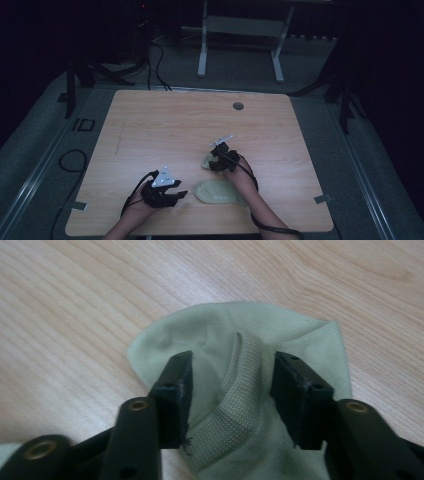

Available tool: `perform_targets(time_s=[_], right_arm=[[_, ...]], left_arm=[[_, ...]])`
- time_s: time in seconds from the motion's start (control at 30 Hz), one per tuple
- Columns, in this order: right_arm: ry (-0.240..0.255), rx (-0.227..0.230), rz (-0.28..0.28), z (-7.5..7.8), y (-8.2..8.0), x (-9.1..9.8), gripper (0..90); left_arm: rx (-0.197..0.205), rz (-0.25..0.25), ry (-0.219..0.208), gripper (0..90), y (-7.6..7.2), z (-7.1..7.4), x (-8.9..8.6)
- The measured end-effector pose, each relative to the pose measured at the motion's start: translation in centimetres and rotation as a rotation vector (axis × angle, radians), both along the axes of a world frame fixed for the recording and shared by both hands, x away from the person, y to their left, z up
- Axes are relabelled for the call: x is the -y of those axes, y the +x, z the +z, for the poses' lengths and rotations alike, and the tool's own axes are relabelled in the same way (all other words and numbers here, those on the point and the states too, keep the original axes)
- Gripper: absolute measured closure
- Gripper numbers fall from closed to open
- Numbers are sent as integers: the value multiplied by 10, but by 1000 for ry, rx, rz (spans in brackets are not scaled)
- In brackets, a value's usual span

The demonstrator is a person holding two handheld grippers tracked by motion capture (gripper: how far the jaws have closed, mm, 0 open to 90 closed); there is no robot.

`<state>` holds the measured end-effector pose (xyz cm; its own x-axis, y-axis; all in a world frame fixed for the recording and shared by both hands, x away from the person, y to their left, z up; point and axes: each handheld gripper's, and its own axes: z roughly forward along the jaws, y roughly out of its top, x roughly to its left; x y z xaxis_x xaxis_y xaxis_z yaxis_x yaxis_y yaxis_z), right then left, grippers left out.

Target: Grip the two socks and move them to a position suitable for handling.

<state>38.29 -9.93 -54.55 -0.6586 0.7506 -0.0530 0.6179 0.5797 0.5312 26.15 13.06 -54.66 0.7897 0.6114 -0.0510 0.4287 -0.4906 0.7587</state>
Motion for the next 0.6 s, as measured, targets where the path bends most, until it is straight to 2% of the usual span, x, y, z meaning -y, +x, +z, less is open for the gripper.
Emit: perform_targets(time_s=[0.17,0.27,0.3,0.37,0.4,0.5,0.6], right_arm=[[35,0,9,10,-3,4,485],[62,9,19,18,-7,8,555],[64,19,19,21,-9,10,578],[71,15,34,24,-13,11,598],[71,18,37,24,-14,11,599],[61,13,53,22,-18,11,597],[41,-3,54,14,-17,11,573]], left_arm=[[32,8,15,539,17,12,12],[45,-2,26,578,30,18,23],[59,-20,47,624,36,20,28],[78,-19,57,679,44,21,36],[75,-29,57,738,50,21,41],[73,-41,92,821,67,19,55],[53,-56,115,863,82,13,69]])
